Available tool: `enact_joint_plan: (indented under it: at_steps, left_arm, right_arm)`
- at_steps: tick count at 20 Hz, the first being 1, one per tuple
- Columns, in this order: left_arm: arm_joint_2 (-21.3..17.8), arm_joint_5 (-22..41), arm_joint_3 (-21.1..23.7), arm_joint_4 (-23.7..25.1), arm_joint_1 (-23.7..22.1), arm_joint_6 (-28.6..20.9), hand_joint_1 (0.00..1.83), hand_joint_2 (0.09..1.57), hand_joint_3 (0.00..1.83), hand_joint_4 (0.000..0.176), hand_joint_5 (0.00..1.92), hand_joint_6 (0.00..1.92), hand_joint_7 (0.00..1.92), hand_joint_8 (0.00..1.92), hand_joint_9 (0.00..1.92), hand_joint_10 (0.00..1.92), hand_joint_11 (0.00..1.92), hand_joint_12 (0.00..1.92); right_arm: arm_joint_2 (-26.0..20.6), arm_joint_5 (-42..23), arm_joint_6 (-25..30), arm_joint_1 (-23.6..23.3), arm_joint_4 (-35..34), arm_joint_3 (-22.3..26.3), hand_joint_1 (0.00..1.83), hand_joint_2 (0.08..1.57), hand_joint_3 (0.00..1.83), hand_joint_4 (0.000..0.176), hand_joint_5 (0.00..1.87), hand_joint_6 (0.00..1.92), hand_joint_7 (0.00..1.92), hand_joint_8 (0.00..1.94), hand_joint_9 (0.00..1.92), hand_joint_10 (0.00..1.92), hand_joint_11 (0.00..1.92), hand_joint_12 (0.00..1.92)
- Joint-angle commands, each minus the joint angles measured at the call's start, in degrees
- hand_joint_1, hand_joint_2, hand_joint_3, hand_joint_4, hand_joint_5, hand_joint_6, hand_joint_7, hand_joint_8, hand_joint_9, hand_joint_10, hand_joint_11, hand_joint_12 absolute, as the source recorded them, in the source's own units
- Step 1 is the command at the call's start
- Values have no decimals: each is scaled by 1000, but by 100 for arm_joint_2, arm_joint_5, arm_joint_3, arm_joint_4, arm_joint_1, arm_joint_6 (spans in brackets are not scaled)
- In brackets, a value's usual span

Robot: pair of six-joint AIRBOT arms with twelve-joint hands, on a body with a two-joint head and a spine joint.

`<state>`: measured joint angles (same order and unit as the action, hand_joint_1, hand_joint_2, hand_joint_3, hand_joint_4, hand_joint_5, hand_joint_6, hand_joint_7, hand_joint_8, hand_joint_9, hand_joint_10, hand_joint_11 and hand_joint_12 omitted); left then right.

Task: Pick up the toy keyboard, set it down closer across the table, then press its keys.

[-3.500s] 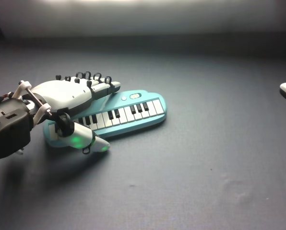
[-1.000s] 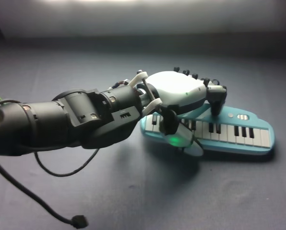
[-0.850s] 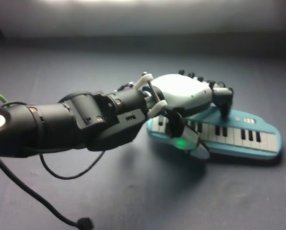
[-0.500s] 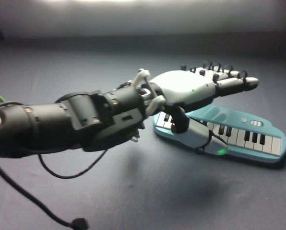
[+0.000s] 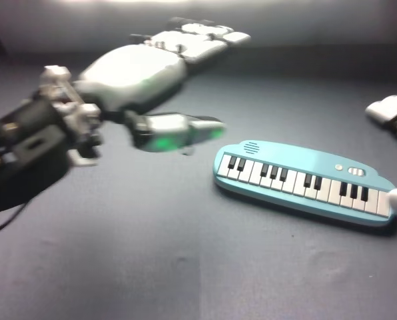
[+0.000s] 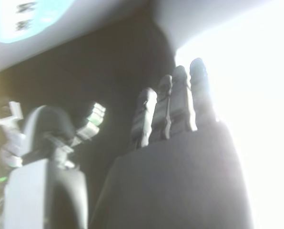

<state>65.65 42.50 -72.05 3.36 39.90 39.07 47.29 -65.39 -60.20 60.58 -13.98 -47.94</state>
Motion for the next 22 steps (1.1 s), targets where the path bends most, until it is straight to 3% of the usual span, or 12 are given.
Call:
enact_joint_plan:
  at_steps: [1,4,5,7,8,9,11,13,16,17,18,22]
  left_arm:
    - [-94,968,62,-144,49,36,422,1352,27,52,51,8,0,0,0,0,0,0]
    - [-521,1815,392,-742,565,213,469,1352,19,56,16,6,0,0,0,0,0,0]
    - [-593,2038,462,-846,668,230,636,1343,6,0,88,26,0,0,0,0,0,0]
    - [-718,2315,577,-953,828,245,647,1341,4,0,100,29,0,0,0,0,0,0]
    - [-798,2489,660,-1017,939,249,711,1353,5,0,123,25,0,0,0,0,0,0]
    - [-830,2632,715,-1080,1024,252,704,1356,5,0,132,22,0,0,0,0,0,0]
    - [-877,3006,835,-1197,1238,253,684,1366,8,0,140,20,0,0,0,0,0,0]
    - [-880,3041,845,-1208,1253,256,643,1387,12,0,143,8,0,0,0,0,0,0]
    - [-888,3075,848,-1264,1301,264,628,1383,8,0,155,11,0,0,0,0,0,0]
    - [-888,3091,849,-1292,1332,264,622,1380,6,9,159,12,0,0,0,0,0,0]
    - [-888,3091,849,-1302,1341,264,618,1378,4,4,165,13,0,0,0,0,0,0]
    - [-879,3197,851,-1440,1403,279,643,1383,4,3,156,6,0,0,0,0,0,0]
  right_arm:
    - [55,-208,-27,-162,162,-78,17,1477,2,4,68,22,0,0,0,0,0,0]
    - [354,650,-362,-621,279,-311,53,1471,0,4,120,35,0,0,0,0,0,0]
    - [430,902,-596,-745,272,-343,130,1455,0,34,230,54,0,0,0,0,0,0]
    - [580,1301,-821,-915,270,-455,143,1453,0,36,243,56,0,0,0,0,0,0]
    - [690,1520,-949,-1004,251,-533,126,1434,0,9,348,40,0,0,0,0,0,0]
    - [751,1635,-1071,-1049,208,-565,100,1431,0,0,378,40,0,0,0,0,0,0]
    - [868,1906,-1678,-1109,-60,-563,55,1431,1,0,419,45,0,0,0,0,0,0]
    - [895,1993,-1804,-1108,-141,-566,3,1417,0,7,620,36,110,5,0,0,0,0]
    - [890,1923,-1800,-1108,-168,-546,12,1426,4,0,542,3,77,0,0,0,0,0]
    - [804,1751,-1800,-1108,-168,-461,0,1448,10,0,376,0,9,0,0,0,0,0]
    - [681,1627,-1799,-1108,-168,-384,7,1445,7,0,272,0,1,0,0,0,0,0]
    - [415,1252,-1782,-1025,-168,-129,9,1450,4,8,146,0,0,0,0,0,0,0]
